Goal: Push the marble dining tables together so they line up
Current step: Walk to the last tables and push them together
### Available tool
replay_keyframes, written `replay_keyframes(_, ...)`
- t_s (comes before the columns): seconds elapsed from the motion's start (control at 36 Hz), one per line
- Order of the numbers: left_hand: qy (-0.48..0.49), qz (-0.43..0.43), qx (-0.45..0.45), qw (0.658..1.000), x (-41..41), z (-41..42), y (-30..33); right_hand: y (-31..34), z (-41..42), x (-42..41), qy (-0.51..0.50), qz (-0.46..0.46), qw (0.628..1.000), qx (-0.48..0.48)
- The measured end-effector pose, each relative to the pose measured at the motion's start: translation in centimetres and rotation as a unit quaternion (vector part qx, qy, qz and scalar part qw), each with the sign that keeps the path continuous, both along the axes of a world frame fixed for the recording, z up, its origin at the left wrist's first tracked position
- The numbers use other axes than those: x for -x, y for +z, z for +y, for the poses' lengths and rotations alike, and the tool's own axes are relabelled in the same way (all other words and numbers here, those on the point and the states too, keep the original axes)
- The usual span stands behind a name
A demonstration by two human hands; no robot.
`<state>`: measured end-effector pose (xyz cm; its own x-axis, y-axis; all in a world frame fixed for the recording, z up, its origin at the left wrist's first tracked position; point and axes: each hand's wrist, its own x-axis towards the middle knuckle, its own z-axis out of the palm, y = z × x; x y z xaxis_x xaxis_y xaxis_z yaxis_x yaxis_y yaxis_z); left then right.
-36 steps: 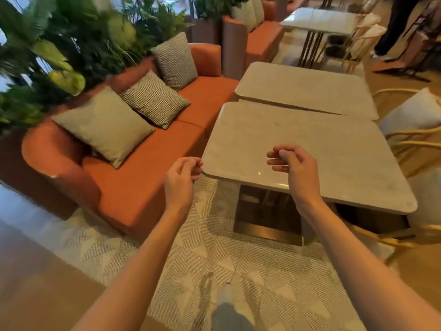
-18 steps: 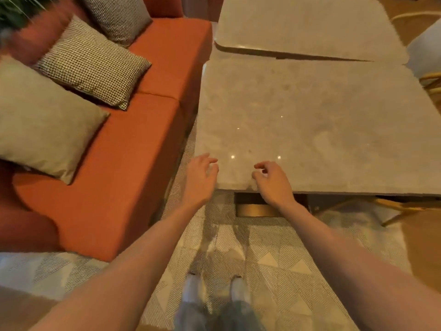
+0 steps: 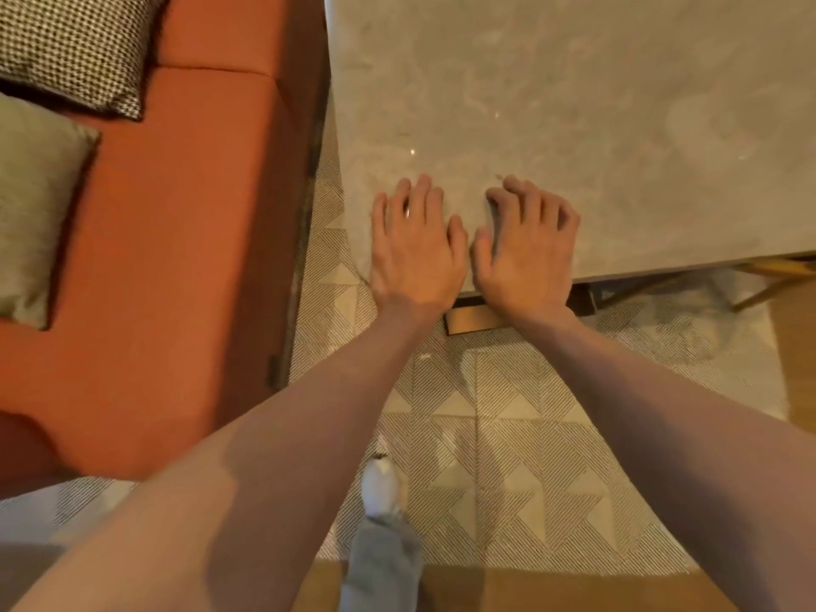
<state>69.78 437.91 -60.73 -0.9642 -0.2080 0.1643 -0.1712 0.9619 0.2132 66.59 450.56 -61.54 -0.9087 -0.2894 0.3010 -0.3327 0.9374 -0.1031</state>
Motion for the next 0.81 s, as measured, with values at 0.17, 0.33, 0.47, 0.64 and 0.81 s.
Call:
replay_keyframes(0.17,0.001,0.030,0.025,0.999,0.0,0.2,-0.4,-0.1,0.1,-0.1,0.002,0.040,0.999,0.007)
replay_keyframes(0.33,0.000,0.063,0.042,0.997,0.2,0.0,-1.0,-0.6,0.0,0.3,-0.004,0.055,0.998,-0.003)
replay_keyframes(0.47,-0.004,0.071,0.041,0.997,0.3,0.0,-0.8,-0.5,-0.1,0.3,-0.007,0.059,0.998,-0.012)
replay_keyframes(0.64,-0.008,0.075,0.038,0.996,1.2,-1.0,-0.6,-0.4,-1.2,1.1,-0.011,0.051,0.999,-0.008)
replay_keyframes(0.81,-0.011,0.122,0.025,0.992,3.0,-2.7,-0.9,-0.7,-2.9,2.6,-0.025,0.053,0.998,-0.003)
